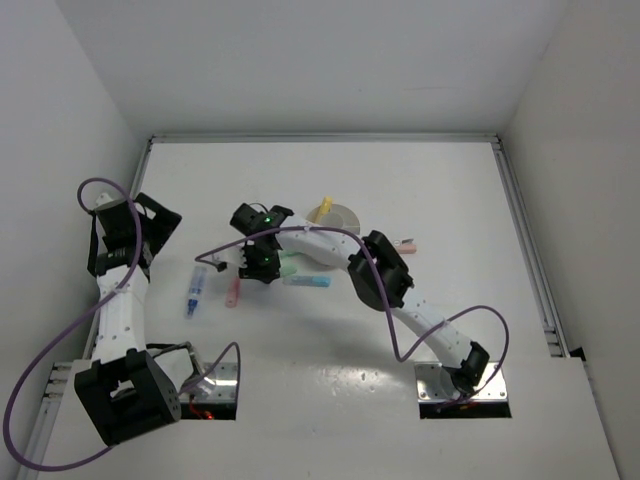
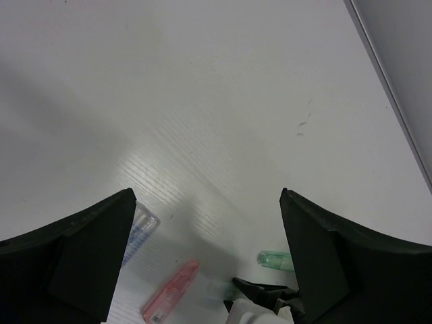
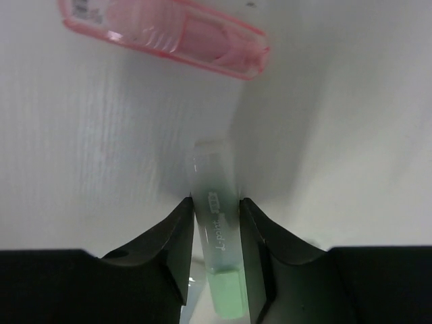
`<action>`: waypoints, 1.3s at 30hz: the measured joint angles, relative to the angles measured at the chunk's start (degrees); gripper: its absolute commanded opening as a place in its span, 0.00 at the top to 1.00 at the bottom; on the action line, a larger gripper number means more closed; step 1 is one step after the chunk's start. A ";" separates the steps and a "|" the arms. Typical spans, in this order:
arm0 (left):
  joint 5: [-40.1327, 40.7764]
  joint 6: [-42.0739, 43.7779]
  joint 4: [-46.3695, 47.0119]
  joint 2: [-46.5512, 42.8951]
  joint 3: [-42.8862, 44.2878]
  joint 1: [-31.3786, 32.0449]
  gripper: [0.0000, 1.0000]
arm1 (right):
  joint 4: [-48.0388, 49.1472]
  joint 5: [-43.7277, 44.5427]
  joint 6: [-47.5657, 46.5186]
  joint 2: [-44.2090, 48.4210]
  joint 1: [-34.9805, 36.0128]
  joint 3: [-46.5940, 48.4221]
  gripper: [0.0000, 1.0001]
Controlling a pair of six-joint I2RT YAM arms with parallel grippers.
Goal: Sort the stationery into containers
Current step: Pick up the pen from the center of the board, then place the pen in the storage box.
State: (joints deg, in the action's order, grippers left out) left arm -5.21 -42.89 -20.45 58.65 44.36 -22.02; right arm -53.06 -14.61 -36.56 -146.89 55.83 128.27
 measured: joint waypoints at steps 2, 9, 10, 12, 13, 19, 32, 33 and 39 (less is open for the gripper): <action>-0.17 0.00 0.02 0.00 0.00 0.00 0.06 | -0.31 -0.96 -0.33 0.83 0.00 -1.55 0.69; -0.61 0.00 0.02 0.00 0.00 0.00 0.06 | -0.52 -1.31 -0.90 1.36 0.00 -2.49 0.90; -0.61 0.00 0.00 0.00 0.00 0.00 0.06 | -0.24 -1.40 -0.76 1.51 0.00 -2.82 0.93; -0.66 0.00 0.00 0.00 0.00 0.00 0.06 | 1.29 -1.70 -0.02 2.56 -0.11 -4.81 1.00; -0.66 0.00 0.00 0.00 0.00 0.00 0.06 | 2.01 -1.97 0.61 3.15 -0.17 -5.95 1.00; -0.83 0.00 0.00 0.00 0.00 0.00 0.06 | 9.42 -2.67 8.07 8.35 -0.96 -14.16 1.00; -1.05 0.00 0.24 0.00 0.00 0.00 0.06 | 29.22 9.16 25.97 28.52 -3.30 -21.14 1.00; -1.07 0.00 0.35 0.00 0.00 0.00 0.06 | 31.43 12.11 27.26 30.21 -3.48 -22.14 1.00; -1.44 0.00 0.55 0.00 -0.20 0.00 0.06 | 44.13 31.45 34.73 35.45 -4.44 -29.29 1.00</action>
State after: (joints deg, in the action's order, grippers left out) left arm -6.66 -42.89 -19.90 58.65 44.16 -22.02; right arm -8.93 16.84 -1.83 -111.44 51.40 98.98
